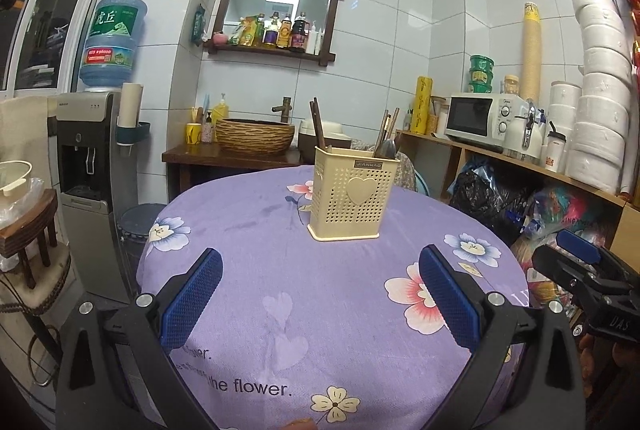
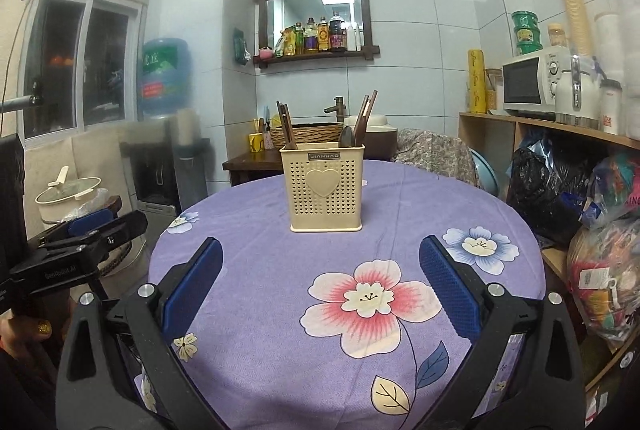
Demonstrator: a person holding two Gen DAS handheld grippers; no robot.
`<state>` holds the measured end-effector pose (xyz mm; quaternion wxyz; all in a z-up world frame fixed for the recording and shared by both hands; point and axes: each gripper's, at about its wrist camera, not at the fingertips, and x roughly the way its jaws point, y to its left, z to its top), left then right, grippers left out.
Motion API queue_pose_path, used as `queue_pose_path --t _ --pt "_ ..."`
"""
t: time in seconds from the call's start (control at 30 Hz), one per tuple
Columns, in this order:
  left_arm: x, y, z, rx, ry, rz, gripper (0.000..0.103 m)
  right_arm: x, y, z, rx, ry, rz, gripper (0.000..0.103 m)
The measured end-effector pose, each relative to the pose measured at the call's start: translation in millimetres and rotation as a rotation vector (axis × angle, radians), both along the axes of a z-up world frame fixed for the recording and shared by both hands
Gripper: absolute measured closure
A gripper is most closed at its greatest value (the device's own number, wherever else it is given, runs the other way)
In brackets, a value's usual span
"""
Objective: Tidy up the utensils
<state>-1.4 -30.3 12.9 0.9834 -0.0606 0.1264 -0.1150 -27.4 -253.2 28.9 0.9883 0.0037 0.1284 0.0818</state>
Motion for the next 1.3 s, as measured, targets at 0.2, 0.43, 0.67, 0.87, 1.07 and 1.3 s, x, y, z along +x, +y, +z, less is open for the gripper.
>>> queue_pose_path --t 0.2,0.43,0.67,0.87,1.07,1.3 --pt "-2.3 -0.9 -0.9 0.01 -0.012 0.015 0.005 1.0 1.7 -0.4 0.001 0.004 0.002 0.006" --pt "-4.3 -2.5 -1.6 0.024 -0.016 0.018 0.005 1.4 2.4 -1.4 0.002 0.008 0.001 0.006" --pt "-5.7 -5.6 -1.5 0.042 -0.023 0.023 0.005 2.3 4.2 -2.4 0.003 0.012 -0.001 0.006" --pt "-6.2 -7.6 -0.9 0.047 -0.024 0.024 0.005 2.2 5.9 -2.8 0.001 0.013 -0.002 0.006" --pt "-7.1 -7.7 -0.6 0.057 -0.028 0.029 0.005 2.5 6.0 -3.2 0.002 0.013 -0.001 0.006" --pt "-7.8 -7.6 -1.1 0.061 -0.028 0.027 0.005 2.6 7.8 -4.3 0.0 0.014 0.0 0.006"
